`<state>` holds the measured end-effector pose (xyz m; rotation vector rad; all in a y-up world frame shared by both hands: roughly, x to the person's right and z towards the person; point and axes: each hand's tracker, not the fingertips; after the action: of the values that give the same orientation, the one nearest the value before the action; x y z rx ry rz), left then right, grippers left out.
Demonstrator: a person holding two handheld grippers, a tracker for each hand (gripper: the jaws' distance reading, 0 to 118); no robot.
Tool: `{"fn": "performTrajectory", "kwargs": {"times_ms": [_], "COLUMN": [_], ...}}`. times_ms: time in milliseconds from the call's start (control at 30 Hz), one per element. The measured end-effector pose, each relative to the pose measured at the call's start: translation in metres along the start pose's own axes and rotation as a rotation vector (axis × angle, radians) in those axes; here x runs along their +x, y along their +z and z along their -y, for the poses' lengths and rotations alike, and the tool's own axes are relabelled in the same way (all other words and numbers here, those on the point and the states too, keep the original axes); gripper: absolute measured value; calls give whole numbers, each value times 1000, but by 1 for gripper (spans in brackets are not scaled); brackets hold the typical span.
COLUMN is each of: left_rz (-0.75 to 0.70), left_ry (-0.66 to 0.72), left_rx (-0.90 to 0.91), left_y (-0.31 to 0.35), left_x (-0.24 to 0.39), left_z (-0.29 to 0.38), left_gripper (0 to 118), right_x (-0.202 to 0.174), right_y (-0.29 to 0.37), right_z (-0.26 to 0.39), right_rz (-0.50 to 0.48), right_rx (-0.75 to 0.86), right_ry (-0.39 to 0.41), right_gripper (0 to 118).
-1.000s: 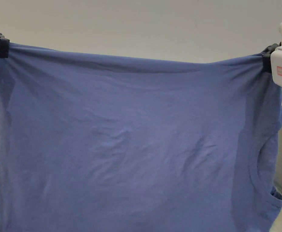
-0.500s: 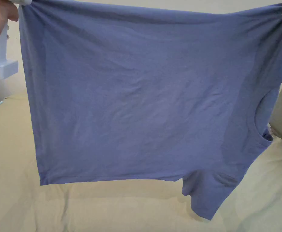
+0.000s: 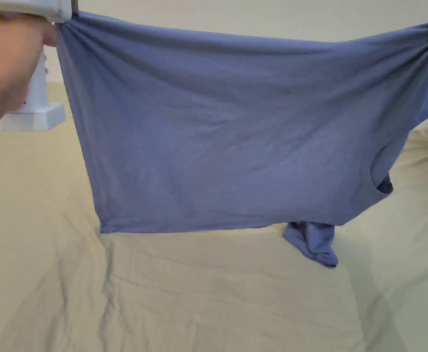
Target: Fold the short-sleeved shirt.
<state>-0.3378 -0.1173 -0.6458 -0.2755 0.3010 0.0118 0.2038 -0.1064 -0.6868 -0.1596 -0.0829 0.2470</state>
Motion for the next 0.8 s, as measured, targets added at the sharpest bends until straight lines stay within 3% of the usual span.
{"fn": "performTrajectory", "kwargs": {"times_ms": [133,267,500,567,733,800], "left_rz": [13,60,109,120,148,153], "left_ry": [-53,75,-78,-84,-172,-186], "left_rx": [-92,-211,-386,-473,-651,-710], "left_y": [-11,3,77,102,165,179], "left_x": [-3,-16,-24,-31,-45,-55], "left_z": [60,128,274,315,400,427], "left_gripper": [0,0,0,0,0,0], "right_x": [-8,-13,-14,-18,-24,-16], "right_y": [3,42,130,158,219,236], "right_z": [65,132,259,292,366,393], "right_rz": [-59,-119,-226,-208,-257,-273], "right_rx": [-88,-165,-443,-503,-673,-752], "right_ry": [-19,-45,-133,-152,-78,-143], "right_gripper": [4,4,4,4,4,4]}}
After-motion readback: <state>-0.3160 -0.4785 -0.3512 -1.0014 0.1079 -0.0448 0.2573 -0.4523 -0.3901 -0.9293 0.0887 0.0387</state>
